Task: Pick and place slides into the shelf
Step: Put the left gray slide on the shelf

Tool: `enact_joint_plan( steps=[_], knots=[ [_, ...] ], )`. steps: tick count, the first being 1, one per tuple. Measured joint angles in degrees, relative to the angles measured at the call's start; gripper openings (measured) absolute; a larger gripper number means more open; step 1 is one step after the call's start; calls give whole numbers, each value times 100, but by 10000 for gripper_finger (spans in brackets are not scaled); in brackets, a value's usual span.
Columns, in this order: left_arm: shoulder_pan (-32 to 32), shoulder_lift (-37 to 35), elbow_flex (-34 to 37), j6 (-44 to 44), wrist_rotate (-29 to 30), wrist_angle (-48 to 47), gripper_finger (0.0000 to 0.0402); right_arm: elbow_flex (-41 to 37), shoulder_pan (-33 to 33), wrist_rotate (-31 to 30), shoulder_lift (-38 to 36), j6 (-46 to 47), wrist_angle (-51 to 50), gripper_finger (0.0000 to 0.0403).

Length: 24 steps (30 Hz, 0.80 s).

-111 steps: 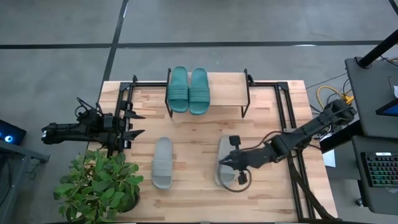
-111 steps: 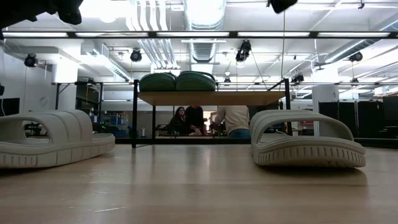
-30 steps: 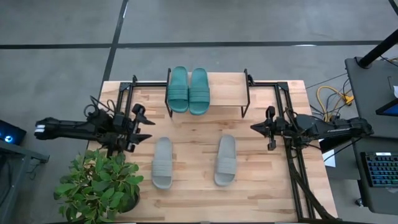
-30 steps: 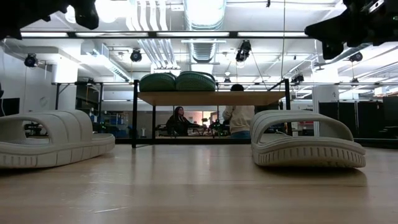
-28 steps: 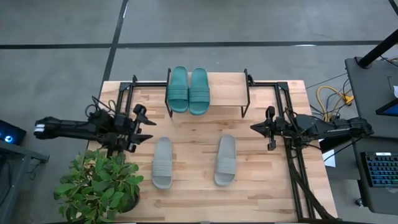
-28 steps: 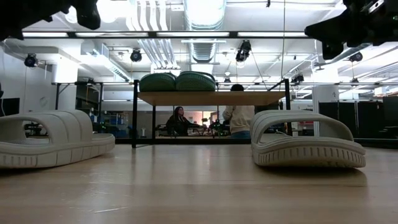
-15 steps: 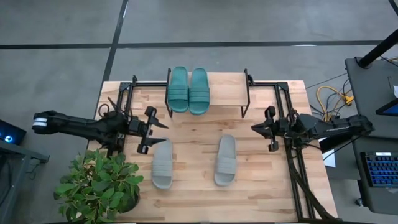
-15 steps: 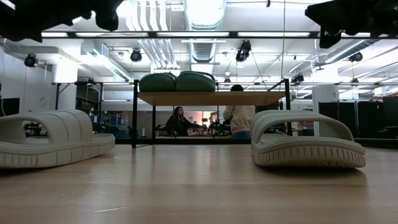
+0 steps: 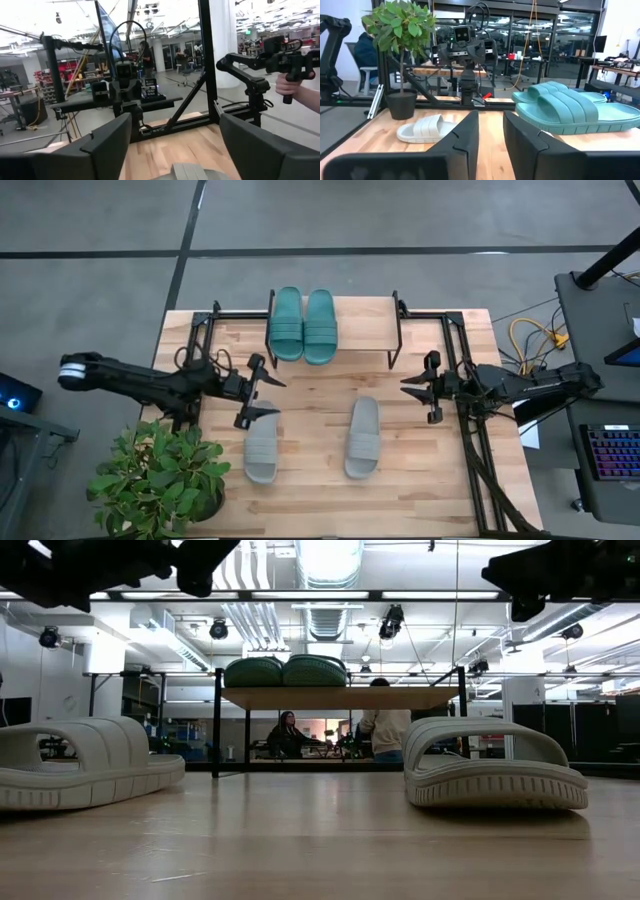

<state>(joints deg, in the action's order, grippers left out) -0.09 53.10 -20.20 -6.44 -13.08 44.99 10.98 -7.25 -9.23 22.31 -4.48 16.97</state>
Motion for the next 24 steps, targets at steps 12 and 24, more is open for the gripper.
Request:
enact_joint_plan(
  steps=[12,24],
  knots=[
    [-40,513,-615,20,-766,-690,297,0,0,78,-2,273,0,76],
    [-69,861,-1707,24,-750,-3861,297,0,0,75,0,255,-51,80]
  ],
)
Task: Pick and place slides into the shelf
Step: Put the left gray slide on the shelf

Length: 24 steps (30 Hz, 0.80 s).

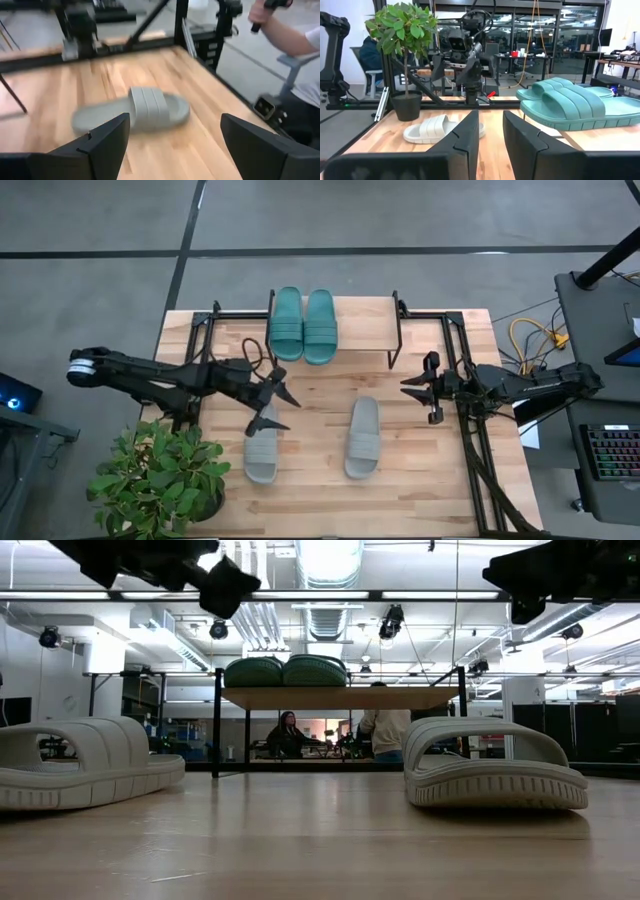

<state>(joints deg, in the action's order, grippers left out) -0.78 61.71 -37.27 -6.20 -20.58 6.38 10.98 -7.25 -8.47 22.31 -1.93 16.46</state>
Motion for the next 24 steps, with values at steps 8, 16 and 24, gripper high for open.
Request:
enact_joint_plan(
  steps=[8,16,24],
  knots=[
    [-2,-161,6,592,0,-1343,297,-2,-1,-13,0,1,-184,68],
    [-2,-96,37,1338,0,-2366,297,-2,0,-13,-2,55,-158,76],
    [-2,-67,76,1836,-2,-3510,297,-2,-1,-13,-2,-4,-121,76]
  ],
)
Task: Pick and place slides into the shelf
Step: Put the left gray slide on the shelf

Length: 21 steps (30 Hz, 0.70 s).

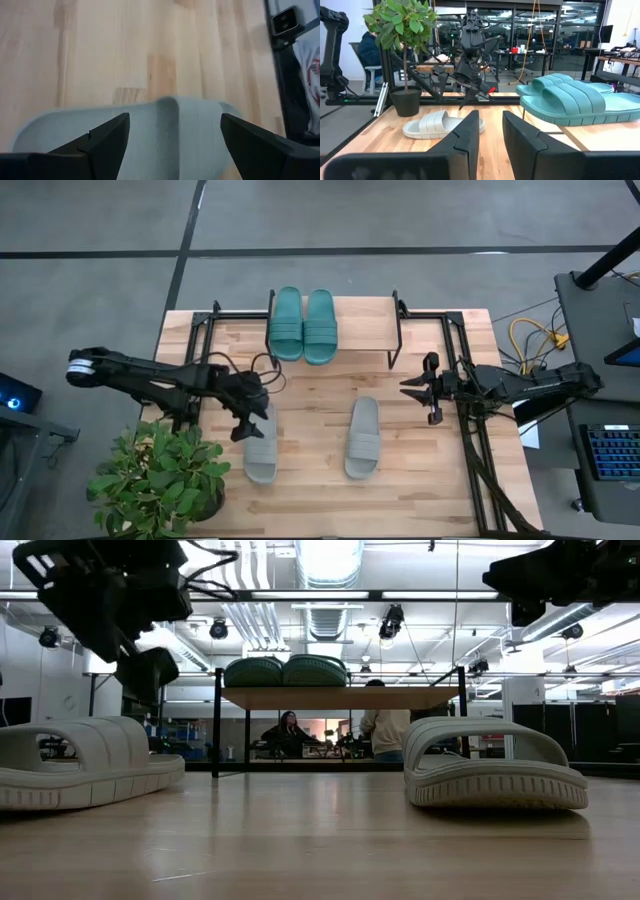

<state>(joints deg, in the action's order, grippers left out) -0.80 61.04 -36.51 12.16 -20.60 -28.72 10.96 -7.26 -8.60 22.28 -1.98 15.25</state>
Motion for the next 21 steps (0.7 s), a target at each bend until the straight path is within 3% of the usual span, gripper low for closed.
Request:
enact_joint_plan(
  steps=[6,13,21],
  knots=[
    [0,234,37,9,0,-389,297,0,-1,0,0,-11,4,68],
    [4,996,37,10,-60,-466,297,0,-1,0,0,-17,4,76],
    [22,1814,6,-47,-907,-455,297,0,-1,0,0,0,2,70]
  ],
)
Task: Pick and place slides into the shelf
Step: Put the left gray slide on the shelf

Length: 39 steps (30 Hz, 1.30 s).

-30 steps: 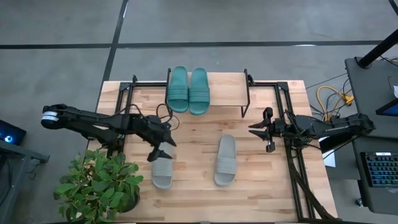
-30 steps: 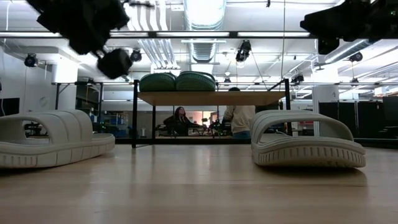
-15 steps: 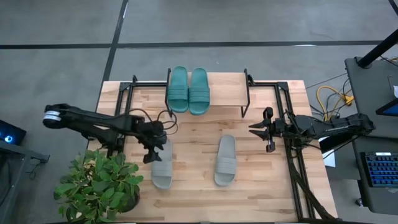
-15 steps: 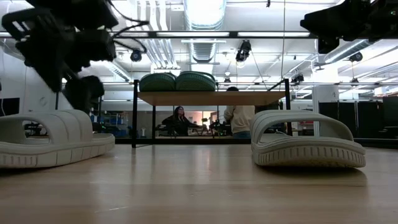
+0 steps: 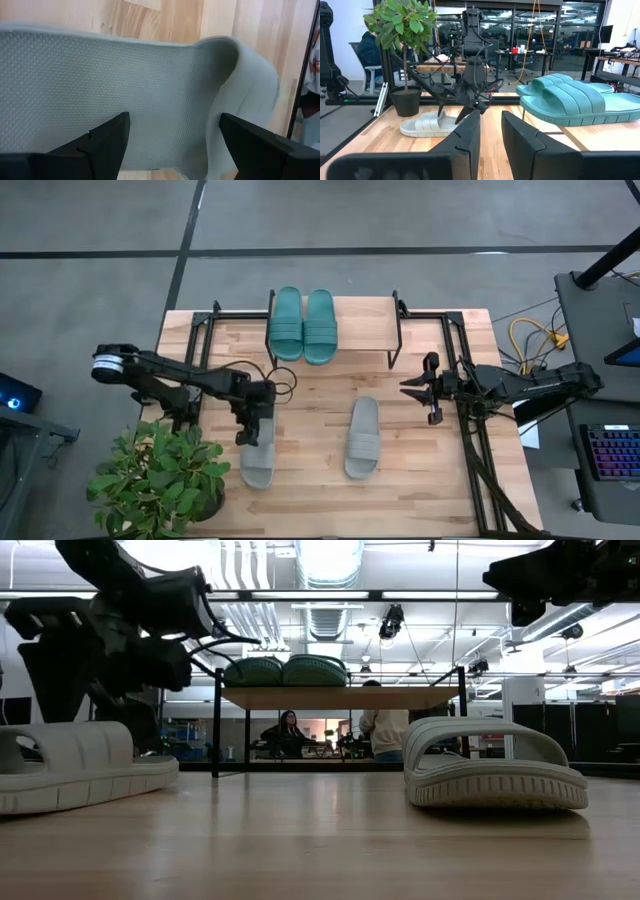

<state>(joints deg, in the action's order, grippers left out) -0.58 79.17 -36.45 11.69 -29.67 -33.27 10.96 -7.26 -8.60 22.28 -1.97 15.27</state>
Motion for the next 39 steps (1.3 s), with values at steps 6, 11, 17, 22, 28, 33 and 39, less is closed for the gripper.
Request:
enact_joint_plan(
  steps=[6,11,17,22,28,33,39],
  knots=[
    [-19,-124,9,-200,-254,-95,297,0,0,0,0,-2,0,63],
    [-26,-585,-11,-155,-392,-128,297,0,0,0,0,-23,-2,65],
    [-26,-988,1,-141,-343,-185,297,2,1,-2,0,-92,1,63],
    [-26,-984,15,8,-212,-241,297,4,0,-2,0,-99,0,61],
    [-31,-665,15,129,-666,-240,297,4,0,-2,0,-83,-2,63],
    [-97,-372,15,294,-864,-226,297,4,0,-2,0,-72,-4,59],
    [-268,-35,-21,299,-904,-192,297,4,0,-2,0,-62,-4,59]
  ],
)
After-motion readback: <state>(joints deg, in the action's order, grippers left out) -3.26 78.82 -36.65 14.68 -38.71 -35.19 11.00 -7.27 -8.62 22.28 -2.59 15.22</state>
